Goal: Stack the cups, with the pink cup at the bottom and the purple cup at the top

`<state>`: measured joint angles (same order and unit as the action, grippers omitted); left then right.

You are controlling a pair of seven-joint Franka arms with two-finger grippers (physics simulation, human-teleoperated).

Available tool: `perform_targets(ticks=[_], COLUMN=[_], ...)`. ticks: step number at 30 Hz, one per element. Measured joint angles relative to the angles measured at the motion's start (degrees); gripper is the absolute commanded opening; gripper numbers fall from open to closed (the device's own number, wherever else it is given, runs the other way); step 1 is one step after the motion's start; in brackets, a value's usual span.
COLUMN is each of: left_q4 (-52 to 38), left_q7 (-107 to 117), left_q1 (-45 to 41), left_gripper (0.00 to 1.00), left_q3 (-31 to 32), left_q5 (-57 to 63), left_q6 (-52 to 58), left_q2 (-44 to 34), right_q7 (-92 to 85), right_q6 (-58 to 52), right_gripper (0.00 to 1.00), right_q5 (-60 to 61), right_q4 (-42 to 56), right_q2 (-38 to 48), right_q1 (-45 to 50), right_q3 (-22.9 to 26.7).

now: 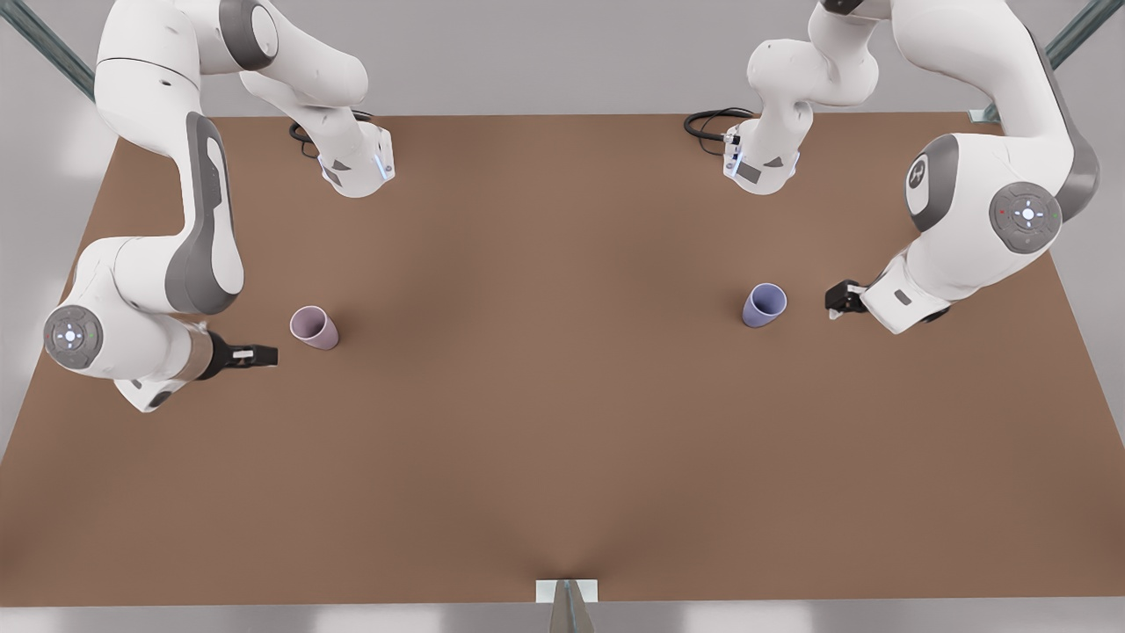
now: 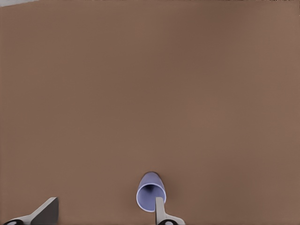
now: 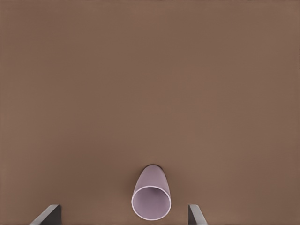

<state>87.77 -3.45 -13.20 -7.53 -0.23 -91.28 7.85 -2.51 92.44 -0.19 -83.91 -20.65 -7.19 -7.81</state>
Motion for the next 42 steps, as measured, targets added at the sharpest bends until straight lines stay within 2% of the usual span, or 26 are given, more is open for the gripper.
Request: perform_targets(ticks=[5, 10, 12, 14, 20, 25, 34, 38, 39, 40, 41, 42], left_q4=[0.16, 0.08, 0.06, 0.06, 0.06, 0.06, 0.07, 0.10, 0.16, 0.19, 0.25, 0.25], left_q7=[-0.31, -0.66, -0.78, -0.89, -1.16, -1.32, -1.55, -1.62, -1.63, -1.65, -1.66, -1.68], left_q1=[0.23, 0.39, 0.21, 0.17, 0.29, 0.29, 0.26, 0.29, 0.27, 0.28, 0.28, 0.28], left_gripper=[1.00, 1.00, 1.00, 1.00, 1.00, 1.00, 1.00, 1.00, 1.00, 1.00, 1.00, 1.00], left_q3=[-0.76, -0.45, -0.36, -0.43, -0.45, -0.46, -0.60, -0.63, -0.64, -0.63, -0.63, -0.63], left_q5=[-0.37, -0.47, -0.49, -0.46, -0.42, -0.42, -0.42, -0.42, -0.39, -0.32, -0.25, -0.20], left_q6=[0.55, 2.54, 3.04, 3.40, 3.98, 4.18, 4.34, 4.38, 4.38, 4.39, 4.47, 4.58], left_q2=[0.74, 0.59, 0.59, 0.63, 0.81, 0.82, 0.82, 0.92, 0.98, 1.06, 1.12, 1.14], right_q7=[-0.12, 0.25, 0.62, 0.96, 1.75, 2.21, 2.37, 2.23, 2.21, 2.17, 2.13, 2.07], right_q6=[1.22, 7.87, 11.08, 13.74, 20.28, 25.38, 35.46, 39.37, 40.21, 41.05, 41.80, 42.50], right_gripper=[1.00, 1.00, 1.00, 1.00, 1.00, 1.00, 1.00, 1.00, 0.98, 0.68, 0.34, 0.21], right_q5=[-0.08, -0.04, -0.03, -0.03, -0.06, -0.12, -0.18, -0.13, -0.11, -0.06, -0.01, 0.05], right_q4=[-2.84, -24.96, -31.32, -33.58, -36.87, -42.86, -48.21, -49.09, -49.22, -49.29, -49.25, -49.18], right_q2=[2.60, 17.74, 22.15, 23.46, 21.93, 20.87, 12.76, 8.61, 7.87, 7.13, 6.36, 5.89], right_q1=[0.16, 0.48, 1.07, 2.13, 2.69, -0.44, -8.80, -9.02, -8.69, -8.54, -8.48, -8.41], right_q3=[-0.02, -0.88, -1.33, -1.50, -0.51, 0.04, 0.30, 0.17, 0.09, 0.03, -0.05, -0.11])
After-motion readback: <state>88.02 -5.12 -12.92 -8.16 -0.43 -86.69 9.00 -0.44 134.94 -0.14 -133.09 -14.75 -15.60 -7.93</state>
